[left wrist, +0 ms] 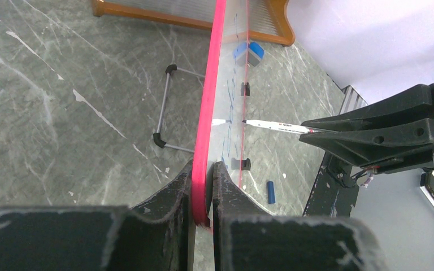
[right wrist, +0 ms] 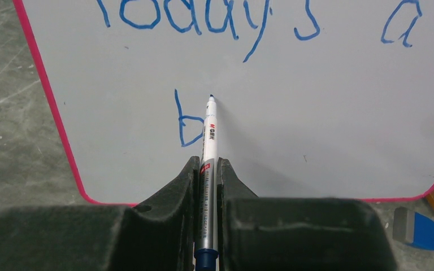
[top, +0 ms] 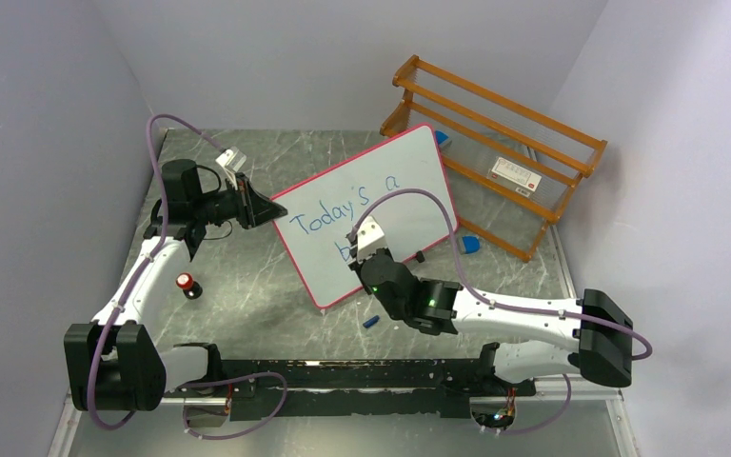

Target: Write a sentence on the whiteboard

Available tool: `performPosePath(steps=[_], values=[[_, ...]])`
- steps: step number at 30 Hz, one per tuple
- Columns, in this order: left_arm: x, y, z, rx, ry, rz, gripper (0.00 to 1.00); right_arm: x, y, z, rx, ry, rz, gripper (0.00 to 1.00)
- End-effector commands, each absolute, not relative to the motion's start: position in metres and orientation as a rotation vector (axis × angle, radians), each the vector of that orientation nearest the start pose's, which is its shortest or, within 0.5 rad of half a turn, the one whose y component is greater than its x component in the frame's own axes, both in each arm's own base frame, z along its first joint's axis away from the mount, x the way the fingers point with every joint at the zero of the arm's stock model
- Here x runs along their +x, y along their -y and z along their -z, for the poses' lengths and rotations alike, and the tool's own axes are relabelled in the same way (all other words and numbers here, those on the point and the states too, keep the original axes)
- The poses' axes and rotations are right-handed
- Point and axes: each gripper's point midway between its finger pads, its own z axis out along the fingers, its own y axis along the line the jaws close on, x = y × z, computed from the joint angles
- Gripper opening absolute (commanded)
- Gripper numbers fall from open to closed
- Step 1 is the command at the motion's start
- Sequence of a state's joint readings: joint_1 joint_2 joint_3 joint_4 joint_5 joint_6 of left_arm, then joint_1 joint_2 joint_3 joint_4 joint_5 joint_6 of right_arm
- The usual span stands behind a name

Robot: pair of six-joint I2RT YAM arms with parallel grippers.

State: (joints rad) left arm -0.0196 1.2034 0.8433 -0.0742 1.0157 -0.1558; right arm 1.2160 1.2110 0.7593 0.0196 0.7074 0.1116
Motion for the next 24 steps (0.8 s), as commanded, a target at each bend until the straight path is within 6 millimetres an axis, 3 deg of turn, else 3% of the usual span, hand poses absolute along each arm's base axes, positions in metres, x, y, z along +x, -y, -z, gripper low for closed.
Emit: performPosePath(steps=[1, 10, 24], values=[[0.308, 0.150, -0.201, 0.510, -1.939, 1.022, 0.05, 0.234, -0.295, -0.200, -0.552, -1.766, -0.212, 0.00], [0.308, 0.150, -0.201, 0.511, -1.940, 1.025, 0.05, 0.239, -0.295, -0.193, -0.564, -1.782, -0.204, 0.00], [0.308, 0.150, -0.200, 0.509, -1.942, 1.023, 0.05, 0.227, -0.280, -0.161, -0.591, -1.878, -0.187, 0.00]])
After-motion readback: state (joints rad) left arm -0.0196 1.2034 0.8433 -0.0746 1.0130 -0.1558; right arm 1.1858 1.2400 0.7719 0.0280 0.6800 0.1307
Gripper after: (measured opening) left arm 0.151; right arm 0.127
